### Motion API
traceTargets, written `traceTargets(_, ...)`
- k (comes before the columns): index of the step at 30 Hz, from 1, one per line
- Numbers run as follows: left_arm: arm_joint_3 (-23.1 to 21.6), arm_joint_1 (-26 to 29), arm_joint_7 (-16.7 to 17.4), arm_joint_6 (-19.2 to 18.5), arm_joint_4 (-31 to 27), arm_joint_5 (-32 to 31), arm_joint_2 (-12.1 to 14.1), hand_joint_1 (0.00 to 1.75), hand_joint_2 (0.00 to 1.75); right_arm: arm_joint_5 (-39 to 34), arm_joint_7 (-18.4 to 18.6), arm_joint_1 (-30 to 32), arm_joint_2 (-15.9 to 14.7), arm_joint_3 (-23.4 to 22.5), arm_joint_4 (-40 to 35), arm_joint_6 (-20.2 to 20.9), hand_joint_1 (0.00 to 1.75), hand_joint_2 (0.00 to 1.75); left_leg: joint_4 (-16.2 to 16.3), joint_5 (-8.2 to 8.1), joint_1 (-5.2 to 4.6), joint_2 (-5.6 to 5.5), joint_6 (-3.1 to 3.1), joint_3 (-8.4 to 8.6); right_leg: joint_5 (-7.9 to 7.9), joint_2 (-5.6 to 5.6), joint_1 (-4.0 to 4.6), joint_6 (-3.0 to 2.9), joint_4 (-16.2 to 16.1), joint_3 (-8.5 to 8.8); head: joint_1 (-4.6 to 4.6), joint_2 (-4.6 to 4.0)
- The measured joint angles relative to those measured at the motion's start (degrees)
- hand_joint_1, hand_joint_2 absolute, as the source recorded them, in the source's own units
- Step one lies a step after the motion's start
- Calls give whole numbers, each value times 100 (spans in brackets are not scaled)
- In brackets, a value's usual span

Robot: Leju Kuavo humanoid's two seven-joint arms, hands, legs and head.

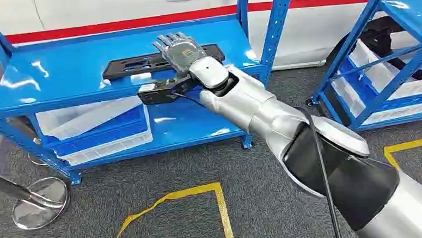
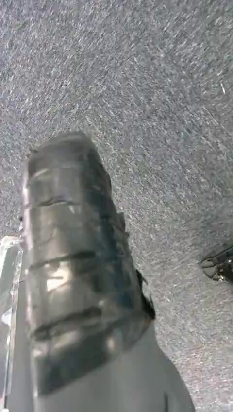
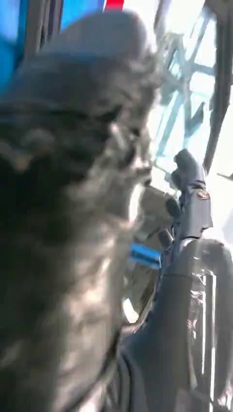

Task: Take the parts from the cabinet and place them on the table.

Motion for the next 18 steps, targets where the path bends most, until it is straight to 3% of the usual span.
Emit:
traceTargets(2,0,-4,-2,0,0,-4,-4,0,0,4,0,-10,-15,0,0,2,0,0,-76,43,44,15,80,37,-234,-35,5,53,269,-110,22,0)
traceTargets(4,0,-1,-2,0,0,-4,-2,0,0,11,-7,-11,-22,2,0,9,0,0,-71,45,37,21,102,31,-706,-44,-22,79,1193,-520,37,0)
traceTargets(6,0,-4,-13,0,0,-4,-2,0,0,20,-13,35,-22,4,0,11,0,0,-62,44,35,24,102,26,-909,-46,-47,99,1893,-846,39,0)
traceTargets(7,0,-3,-20,0,0,-4,-2,0,0,26,-13,51,-24,4,0,11,0,0,-59,40,36,22,102,29,-808,-47,-58,102,1831,-820,42,0)
traceTargets(8,0,-2,-26,0,0,-4,-4,0,0,26,-13,51,-28,7,0,11,0,0,-51,35,38,17,99,31,-610,-49,-66,95,1537,-674,41,0)
traceTargets(10,0,-2,-35,0,0,-4,-7,0,0,26,-13,34,-28,7,0,11,0,0,-21,11,43,0,64,35,-100,-57,-68,57,454,-122,42,0)
traceTargets(11,0,-1,-37,0,0,-2,-7,0,0,26,-13,28,-28,7,0,11,0,0,-7,-6,50,-2,37,30,-121,-59,-59,31,121,23,44,0)
traceTargets(12,0,-3,-42,0,0,-2,-4,0,0,26,-13,18,-26,7,-2,13,0,0,23,-13,-1,-5,4,-14,-134,-55,-31,22,44,84,33,0)
traceTargets(15,0,-4,-46,0,0,15,-13,0,0,28,-24,16,-33,7,0,15,0,0,-10,16,31,-4,-72,-9,-121,-36,-11,-29,62,51,37,0)
traceTargets(16,0,-1,-57,11,0,37,-11,0,0,30,-26,16,-39,7,-2,15,0,0,6,-23,32,-6,-100,-21,-96,-42,-53,-71,4,73,35,0)
traceTargets(17,0,6,-66,20,0,46,-17,0,0,35,-31,14,-39,9,-2,15,0,0,131,-148,43,-3,-121,-73,-81,-41,-59,-93,-6,90,26,0)
traceTargets(18,0,1,-88,22,0,48,-20,0,0,46,-42,7,-37,7,-2,15,0,0,454,-349,40,-4,-143,-204,-78,-42,-61,-112,-5,89,2,0)
